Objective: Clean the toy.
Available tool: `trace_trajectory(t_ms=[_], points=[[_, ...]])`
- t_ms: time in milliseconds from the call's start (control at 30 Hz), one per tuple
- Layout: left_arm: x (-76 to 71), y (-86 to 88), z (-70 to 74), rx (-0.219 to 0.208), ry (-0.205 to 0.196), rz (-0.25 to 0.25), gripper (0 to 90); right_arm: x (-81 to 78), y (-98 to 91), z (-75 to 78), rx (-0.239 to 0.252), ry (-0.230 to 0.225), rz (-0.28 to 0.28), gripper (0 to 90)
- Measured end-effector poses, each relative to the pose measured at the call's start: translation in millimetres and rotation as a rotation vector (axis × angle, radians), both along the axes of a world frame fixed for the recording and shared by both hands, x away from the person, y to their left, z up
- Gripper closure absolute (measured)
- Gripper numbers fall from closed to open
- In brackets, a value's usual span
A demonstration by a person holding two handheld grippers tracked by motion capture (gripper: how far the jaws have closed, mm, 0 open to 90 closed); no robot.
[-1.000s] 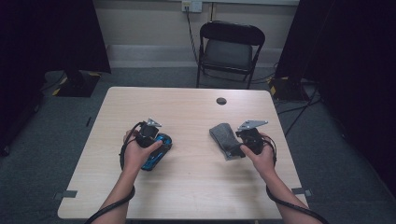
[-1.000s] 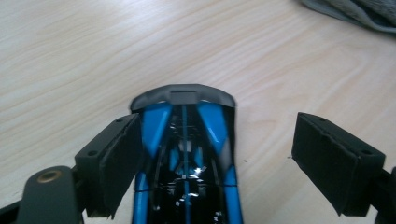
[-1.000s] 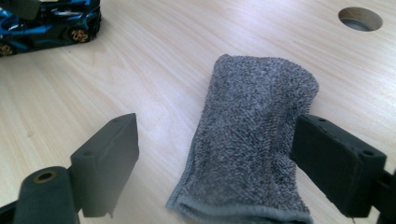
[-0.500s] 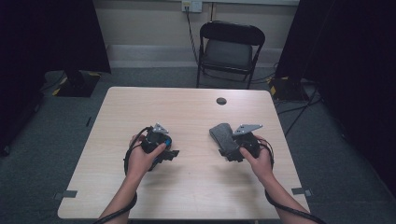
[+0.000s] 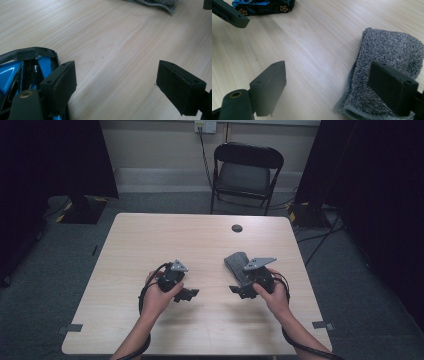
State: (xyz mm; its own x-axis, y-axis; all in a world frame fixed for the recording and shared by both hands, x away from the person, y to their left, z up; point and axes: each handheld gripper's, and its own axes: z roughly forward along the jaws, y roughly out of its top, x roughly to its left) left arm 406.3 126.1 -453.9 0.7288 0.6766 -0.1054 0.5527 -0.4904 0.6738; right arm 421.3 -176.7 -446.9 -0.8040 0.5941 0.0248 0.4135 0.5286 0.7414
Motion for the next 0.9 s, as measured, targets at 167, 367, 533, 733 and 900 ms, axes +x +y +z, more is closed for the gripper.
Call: trace_trajectory(t_ms=[167,367,533,733,900], points=[[-6.0,-3.8,-2.5,-0.011,0.005,-0.019,16.2,-4.4,2.5,-1.0,0.003,0.010,0.016,14.5],[-13.1,-4.7,-9.1,-0.011,0.008,-0.031,16.2,-10.2,4.6,-1.1,0.013,0.008,0.035,14.5],[-19.0,-5.7,-12.0,-0.014,0.012,-0.042,16.3,-14.9,5.8,-3.2,0.008,0.011,0.050,14.5],[-27.2,-4.9,-15.0,-0.032,0.010,-0.056,16.3,-20.9,7.6,-4.9,0.010,0.013,0.069,14.4],[-32.5,-5.2,-17.4,-0.031,0.006,-0.075,16.2,-25.9,8.7,-9.4,0.006,0.023,0.081,14.5]])
